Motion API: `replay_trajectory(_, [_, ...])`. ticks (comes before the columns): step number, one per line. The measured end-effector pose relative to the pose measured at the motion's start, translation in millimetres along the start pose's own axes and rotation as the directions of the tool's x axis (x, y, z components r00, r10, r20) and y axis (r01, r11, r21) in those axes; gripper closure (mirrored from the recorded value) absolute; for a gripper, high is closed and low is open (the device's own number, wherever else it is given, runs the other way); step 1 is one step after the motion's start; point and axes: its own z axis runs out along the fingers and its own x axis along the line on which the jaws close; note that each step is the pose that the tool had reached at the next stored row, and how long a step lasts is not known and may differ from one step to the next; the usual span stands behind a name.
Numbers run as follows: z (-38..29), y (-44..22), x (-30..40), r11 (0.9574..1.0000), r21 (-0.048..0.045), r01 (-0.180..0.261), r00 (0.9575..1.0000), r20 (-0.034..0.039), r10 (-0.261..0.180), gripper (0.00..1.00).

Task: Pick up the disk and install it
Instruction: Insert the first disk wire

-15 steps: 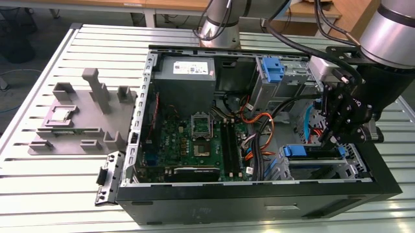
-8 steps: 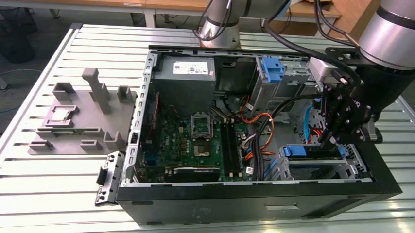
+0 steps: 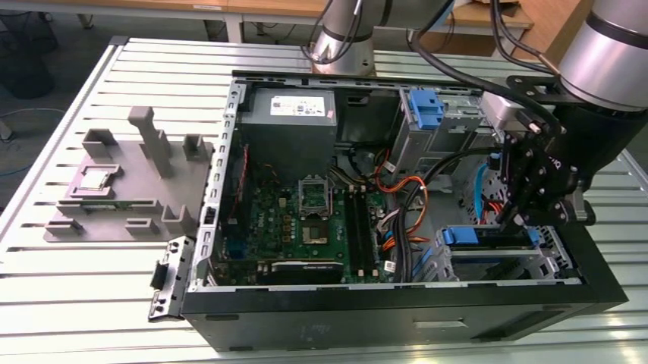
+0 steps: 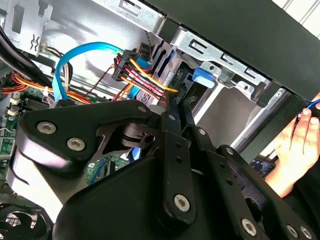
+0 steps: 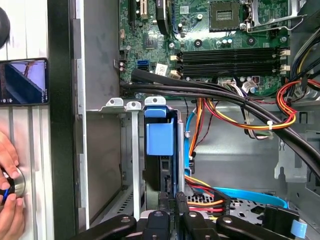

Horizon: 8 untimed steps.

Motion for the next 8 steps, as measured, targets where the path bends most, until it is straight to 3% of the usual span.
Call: replay_trajectory(8, [3.1, 0.0, -0.3, 1.0, -0.0005, -0.002, 1.0, 0.0055, 0.002, 0.83])
